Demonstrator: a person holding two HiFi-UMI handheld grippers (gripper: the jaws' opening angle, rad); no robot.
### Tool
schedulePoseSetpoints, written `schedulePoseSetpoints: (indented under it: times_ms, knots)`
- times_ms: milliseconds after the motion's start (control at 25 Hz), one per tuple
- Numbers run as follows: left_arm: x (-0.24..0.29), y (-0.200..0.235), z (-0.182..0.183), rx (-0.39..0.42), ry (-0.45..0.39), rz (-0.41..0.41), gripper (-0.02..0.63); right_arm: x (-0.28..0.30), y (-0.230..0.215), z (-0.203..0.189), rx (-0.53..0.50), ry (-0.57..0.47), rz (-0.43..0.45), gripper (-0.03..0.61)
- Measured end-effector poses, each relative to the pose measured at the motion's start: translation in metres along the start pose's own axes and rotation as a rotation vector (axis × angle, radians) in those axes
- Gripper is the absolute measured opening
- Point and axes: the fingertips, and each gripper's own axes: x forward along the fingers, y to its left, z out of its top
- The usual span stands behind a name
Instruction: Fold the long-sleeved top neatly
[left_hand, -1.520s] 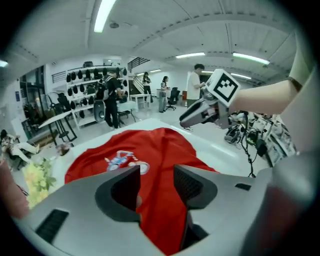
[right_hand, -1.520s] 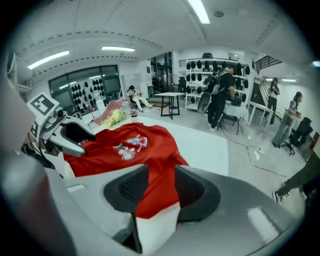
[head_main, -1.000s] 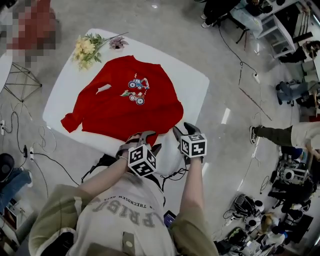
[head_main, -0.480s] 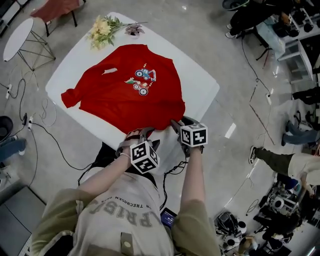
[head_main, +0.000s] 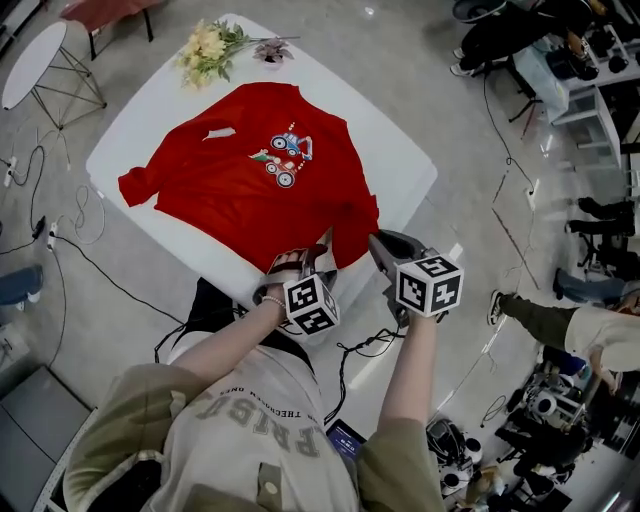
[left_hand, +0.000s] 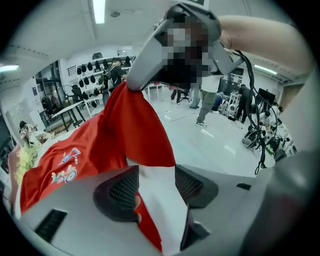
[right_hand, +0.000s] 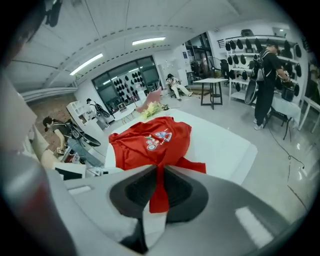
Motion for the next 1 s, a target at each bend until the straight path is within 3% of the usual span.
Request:
schedulePoseSetpoints:
  times_ms: [120,280,320,360,400,520,600,720,840,1000]
  knots:
    - [0.002,-0.013,0.018,-0.052,-0.057,-0.075,0.229,-0.009,0.023,0.014,0.012,-0.011,0.060,0.043]
    - [0.003,-0.016,0.030,-0.084,-0.104,-0.095,0.222,-0.005,0.051,0.017,0.052,-0.007,0.155,0.043]
    - [0.002,-0.014,0.030,-0.094,-0.113,-0.095,0.179,-0.003,0.055,0.015,0.062,-0.007,0.170,0.043]
    - [0.000,-0.010,0.029,-0.104,-0.122,-0.099,0.087,-0.001,0.055,0.014,0.061,-0.009,0.173,0.043]
    - [-0.004,-0.008,0.028,-0.116,-0.126,-0.113,0.032,0.000,0.053,0.012,0.046,-0.013,0.161,0.043]
    - [-0.019,0.005,0.014,-0.193,-0.126,-0.185,0.028,0.002,0.038,0.003,-0.011,-0.014,0.105,0.077]
    - [-0.032,0.024,0.002,-0.279,-0.127,-0.210,0.028,0.005,0.023,-0.013,0.020,0.007,0.090,0.219]
    - [-0.048,0.060,-0.018,-0.385,-0.110,-0.212,0.028,0.020,-0.009,-0.042,0.052,0.062,0.003,0.227]
    - [-0.054,0.086,-0.031,-0.439,-0.088,-0.216,0.028,0.044,-0.021,-0.065,-0.123,0.163,-0.070,0.227]
    - [-0.053,0.103,-0.040,-0.457,-0.060,-0.232,0.027,0.077,0.002,-0.069,-0.377,0.277,-0.003,0.229]
